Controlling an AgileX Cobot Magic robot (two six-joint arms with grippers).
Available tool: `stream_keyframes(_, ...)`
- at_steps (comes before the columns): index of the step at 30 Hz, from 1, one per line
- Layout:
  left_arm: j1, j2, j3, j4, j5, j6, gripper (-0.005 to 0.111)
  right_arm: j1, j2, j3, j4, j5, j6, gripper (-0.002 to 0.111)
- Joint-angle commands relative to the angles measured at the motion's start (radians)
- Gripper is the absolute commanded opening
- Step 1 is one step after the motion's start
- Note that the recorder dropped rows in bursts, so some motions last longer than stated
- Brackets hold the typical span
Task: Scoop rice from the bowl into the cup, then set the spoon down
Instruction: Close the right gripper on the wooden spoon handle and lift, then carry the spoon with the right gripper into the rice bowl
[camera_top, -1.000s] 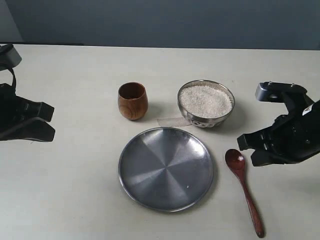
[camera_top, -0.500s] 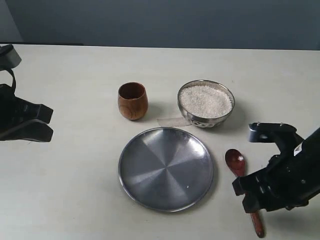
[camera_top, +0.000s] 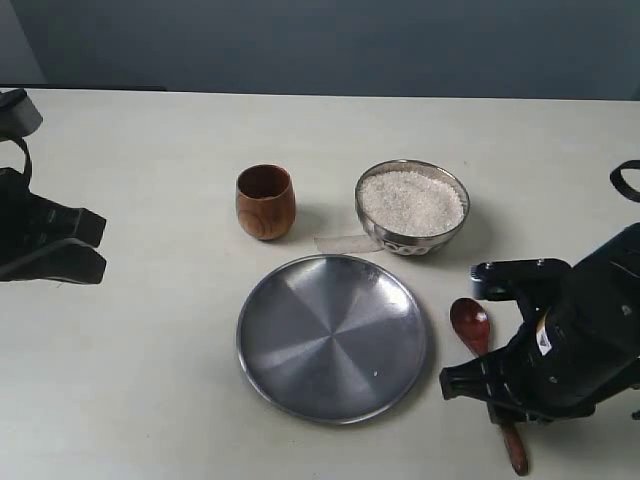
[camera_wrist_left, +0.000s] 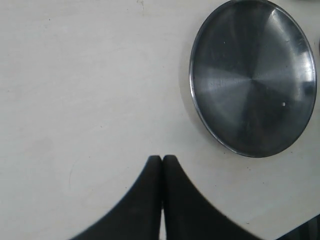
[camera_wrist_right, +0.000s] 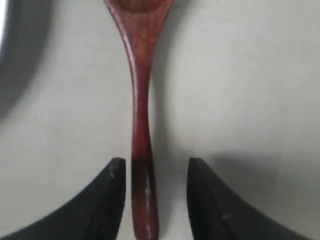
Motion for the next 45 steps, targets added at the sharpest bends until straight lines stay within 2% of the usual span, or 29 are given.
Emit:
stream_keyframes(1,-0.004,0.0,0.007,0.002,-0.001,0.003,0.0,0.003,0.036,0.004,-0.019,-0.005,0.01,0.03)
stream_keyframes(16,-0.004,0.0,0.007,0.002,-0.008,0.003,0.0,0.003,0.043,0.006,-0.019,-0.003,-0.019,0.03)
stream_keyframes(19,-0.004,0.0,0.007,0.002,-0.008,0.003,0.0,0.003,0.043,0.006,-0.019,-0.001,-0.031,0.022)
stream_keyframes(22,-0.004,0.0,0.007,0.002,-0.008,0.003,0.0,0.003,0.043,0.006,-0.019,0.009,-0.038,0.001)
stream_keyframes(31,-0.004,0.0,0.007,0.002,-0.007,0.003,0.0,0.003,0.04,0.006,-0.062,0.025,-0.073,-0.001)
stream_keyframes(37,-0.004,0.0,0.007,0.002,-0.007,0.003,0.0,0.003,-0.024,0.004,-0.185,0.119,-0.073,-0.001)
stream_keyframes(45,-0.004,0.0,0.007,0.0,0.002,0.003,0.0,0.003,-0.159,-0.144,-0.349,0.407,-0.141,-0.001)
